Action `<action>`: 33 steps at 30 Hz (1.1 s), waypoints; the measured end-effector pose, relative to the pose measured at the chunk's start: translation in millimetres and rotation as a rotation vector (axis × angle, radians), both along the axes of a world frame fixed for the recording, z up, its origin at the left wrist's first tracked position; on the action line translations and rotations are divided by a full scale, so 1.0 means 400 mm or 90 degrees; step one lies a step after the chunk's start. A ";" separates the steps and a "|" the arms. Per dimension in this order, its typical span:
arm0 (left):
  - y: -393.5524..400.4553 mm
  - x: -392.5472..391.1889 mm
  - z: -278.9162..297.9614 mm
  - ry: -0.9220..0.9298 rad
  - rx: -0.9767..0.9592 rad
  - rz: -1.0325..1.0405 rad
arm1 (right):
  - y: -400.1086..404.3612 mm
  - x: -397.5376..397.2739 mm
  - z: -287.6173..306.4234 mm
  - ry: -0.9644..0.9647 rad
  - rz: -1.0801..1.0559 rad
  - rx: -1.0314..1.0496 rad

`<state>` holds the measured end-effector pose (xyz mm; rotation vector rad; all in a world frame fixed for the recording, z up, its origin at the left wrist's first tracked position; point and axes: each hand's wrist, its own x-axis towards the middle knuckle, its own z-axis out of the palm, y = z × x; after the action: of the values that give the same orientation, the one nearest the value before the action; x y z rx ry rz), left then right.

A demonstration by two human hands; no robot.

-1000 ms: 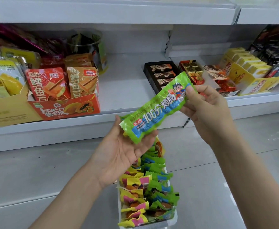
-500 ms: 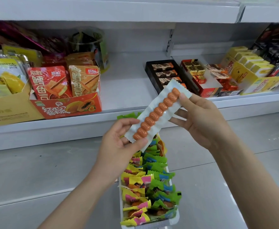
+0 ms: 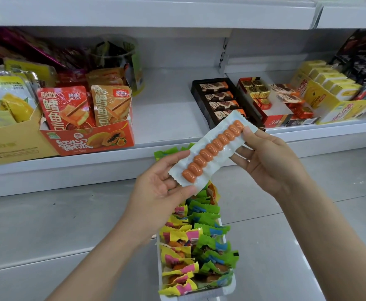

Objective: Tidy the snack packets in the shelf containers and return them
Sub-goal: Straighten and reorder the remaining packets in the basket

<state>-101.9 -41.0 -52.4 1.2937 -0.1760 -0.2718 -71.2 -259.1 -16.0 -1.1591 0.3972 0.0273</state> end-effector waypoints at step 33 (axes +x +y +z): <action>0.063 0.039 -0.009 -0.686 0.494 0.183 | -0.022 -0.026 0.026 0.041 0.150 -0.034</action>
<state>-86.3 -15.8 -56.0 2.1081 -0.8450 0.7075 -81.4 -267.7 -5.4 -1.2550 0.3180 0.2606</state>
